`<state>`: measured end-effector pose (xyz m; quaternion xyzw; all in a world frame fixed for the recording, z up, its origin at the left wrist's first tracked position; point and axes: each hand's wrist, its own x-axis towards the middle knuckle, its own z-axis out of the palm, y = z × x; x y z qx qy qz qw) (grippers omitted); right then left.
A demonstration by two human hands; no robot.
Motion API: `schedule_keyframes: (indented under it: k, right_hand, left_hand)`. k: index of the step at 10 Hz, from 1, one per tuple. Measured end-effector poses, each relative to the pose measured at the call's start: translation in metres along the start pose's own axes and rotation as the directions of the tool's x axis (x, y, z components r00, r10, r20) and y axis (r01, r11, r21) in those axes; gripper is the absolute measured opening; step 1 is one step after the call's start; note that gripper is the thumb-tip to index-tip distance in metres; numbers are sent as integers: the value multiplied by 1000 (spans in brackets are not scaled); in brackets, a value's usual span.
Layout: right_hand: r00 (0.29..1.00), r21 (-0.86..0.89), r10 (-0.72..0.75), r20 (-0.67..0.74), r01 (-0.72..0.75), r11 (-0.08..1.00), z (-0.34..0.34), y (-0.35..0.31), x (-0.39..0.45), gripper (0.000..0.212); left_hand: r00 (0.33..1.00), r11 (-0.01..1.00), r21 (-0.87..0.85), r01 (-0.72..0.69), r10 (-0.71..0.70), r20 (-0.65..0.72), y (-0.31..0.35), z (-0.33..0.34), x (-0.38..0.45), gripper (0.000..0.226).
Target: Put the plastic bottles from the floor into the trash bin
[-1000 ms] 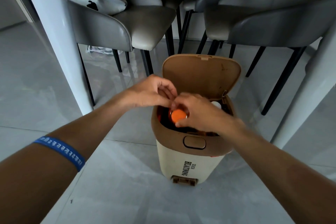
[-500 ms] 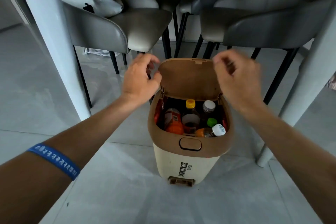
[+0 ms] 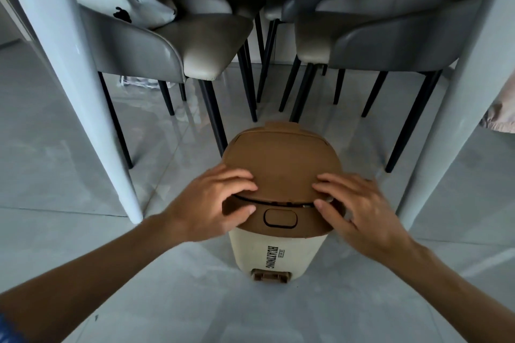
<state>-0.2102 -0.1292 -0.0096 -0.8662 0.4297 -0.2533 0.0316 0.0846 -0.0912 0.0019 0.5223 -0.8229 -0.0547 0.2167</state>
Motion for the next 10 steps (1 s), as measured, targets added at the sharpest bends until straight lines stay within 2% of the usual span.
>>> schedule_keyframes:
  k: [1,2,3,5,8,10]
  right_hand:
    - [995,20,-23,-97,25,999,7,2,-7,33]
    - [983,-32,-81,-165,76,997,16,1,-15,31]
    - [983,-12,-79,-168,78,997,23,5,-23,36]
    - [994,16,-65,-88,67,998,28,9,-32,43]
    - [997,-1,-78,17,78,997,11,10,-22,44]
    - [997,-13,-60,-54,59,998,12,-5,-17,44]
  left_hand:
    - [999,1000,-10,18,-18,-36,-2,9,-8,41]
    - [998,999,-45,22,-24,-56,-2,15,-9,37]
    - [997,998,-61,1,-6,-74,-2,21,-10,36]
    - [993,999,-51,-18,12,-114,-5,22,-7,33]
    - [1000,997,-69,24,-25,-4,-3,15,-16,43]
    - [997,996,-72,51,-55,-58,-6,9,-21,46]
